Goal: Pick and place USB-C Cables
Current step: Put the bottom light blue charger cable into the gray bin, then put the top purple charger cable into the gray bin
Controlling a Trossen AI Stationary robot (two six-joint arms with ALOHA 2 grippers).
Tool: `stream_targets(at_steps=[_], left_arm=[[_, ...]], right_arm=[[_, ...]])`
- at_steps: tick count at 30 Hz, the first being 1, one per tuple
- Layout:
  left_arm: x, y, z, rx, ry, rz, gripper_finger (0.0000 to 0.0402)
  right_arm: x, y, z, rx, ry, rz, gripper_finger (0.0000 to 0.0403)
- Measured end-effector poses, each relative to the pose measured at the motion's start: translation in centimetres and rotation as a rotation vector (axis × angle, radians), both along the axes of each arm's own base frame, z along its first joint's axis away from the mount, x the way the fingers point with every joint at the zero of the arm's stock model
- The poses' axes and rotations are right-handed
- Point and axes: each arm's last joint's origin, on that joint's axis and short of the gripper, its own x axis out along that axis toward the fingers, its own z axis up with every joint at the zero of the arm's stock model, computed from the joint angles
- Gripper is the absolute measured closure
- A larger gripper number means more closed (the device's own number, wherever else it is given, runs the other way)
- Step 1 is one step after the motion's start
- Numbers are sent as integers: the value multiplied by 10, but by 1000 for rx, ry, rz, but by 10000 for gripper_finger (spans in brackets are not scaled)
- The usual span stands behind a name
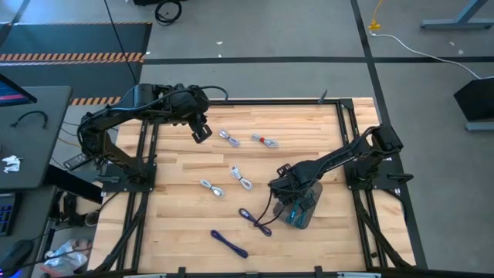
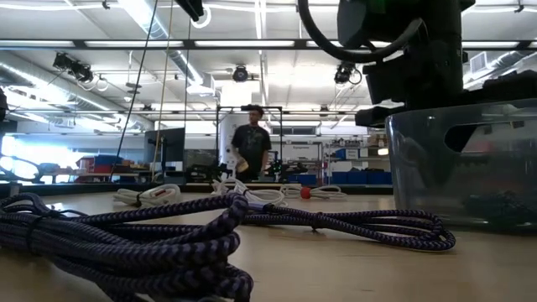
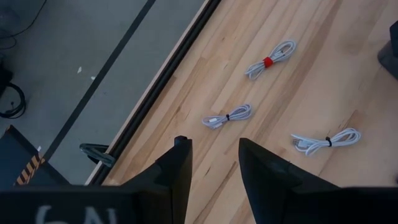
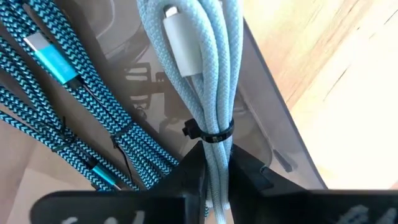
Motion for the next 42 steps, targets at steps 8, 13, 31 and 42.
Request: stream_targets(at_steps=[8,13,31,42], left_arm=[[0,0,0,0,0,0,265],[0,0,0,0,0,0,265],[0,0,0,2,4,-5,265],[-7,-1,-4,-1,108,-29,265]], right_arm=[[-1,0,0,-32,5,-5,309],[-1,-1,0,-58,-3,-20,284],[23,11,74,-26,-195,-228,279],[54,8,107,265,-412,-445,279]])
